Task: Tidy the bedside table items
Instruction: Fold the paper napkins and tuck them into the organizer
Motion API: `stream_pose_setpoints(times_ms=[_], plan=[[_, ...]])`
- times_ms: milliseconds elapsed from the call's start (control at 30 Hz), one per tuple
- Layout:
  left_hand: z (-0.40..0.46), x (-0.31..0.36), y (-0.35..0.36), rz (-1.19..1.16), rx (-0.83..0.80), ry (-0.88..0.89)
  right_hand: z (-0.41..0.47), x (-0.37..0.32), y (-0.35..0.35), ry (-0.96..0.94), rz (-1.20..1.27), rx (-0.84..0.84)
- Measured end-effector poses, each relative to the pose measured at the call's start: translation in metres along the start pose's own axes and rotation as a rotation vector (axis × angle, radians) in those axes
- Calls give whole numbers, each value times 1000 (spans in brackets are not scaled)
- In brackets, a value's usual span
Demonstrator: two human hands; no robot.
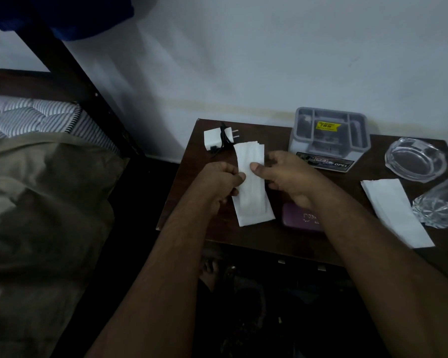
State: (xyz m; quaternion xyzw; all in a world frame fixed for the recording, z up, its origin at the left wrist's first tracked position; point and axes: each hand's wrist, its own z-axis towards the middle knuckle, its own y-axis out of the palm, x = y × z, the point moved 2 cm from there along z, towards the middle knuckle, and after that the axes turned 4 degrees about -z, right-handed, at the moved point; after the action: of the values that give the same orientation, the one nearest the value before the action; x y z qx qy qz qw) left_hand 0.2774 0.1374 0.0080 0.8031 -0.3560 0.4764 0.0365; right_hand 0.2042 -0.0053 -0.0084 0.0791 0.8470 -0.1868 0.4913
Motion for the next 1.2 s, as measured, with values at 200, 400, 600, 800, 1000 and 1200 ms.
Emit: stream_pose_setpoints(times_ms=[200, 400, 600, 800, 1000, 1200], plan=[[-5, 1, -3, -17, -10, -75, -4, -1, 2, -65, -132, 35], [2, -7, -1, 246, -21, -74, -2, -2, 12, -164, -525, 136], [19, -14, 2, 387, 103, -19, -2, 0, 23, -95, -681, 95], [28, -24, 5, 461, 124, -55, -5, -2, 23, -91, -746, 122], [26, -26, 2, 514, 330, 65, -7, -4, 20, -3, -842, 195], [25, -18, 10, 431, 242, 41, -7, -2, 25, -2, -853, 129]])
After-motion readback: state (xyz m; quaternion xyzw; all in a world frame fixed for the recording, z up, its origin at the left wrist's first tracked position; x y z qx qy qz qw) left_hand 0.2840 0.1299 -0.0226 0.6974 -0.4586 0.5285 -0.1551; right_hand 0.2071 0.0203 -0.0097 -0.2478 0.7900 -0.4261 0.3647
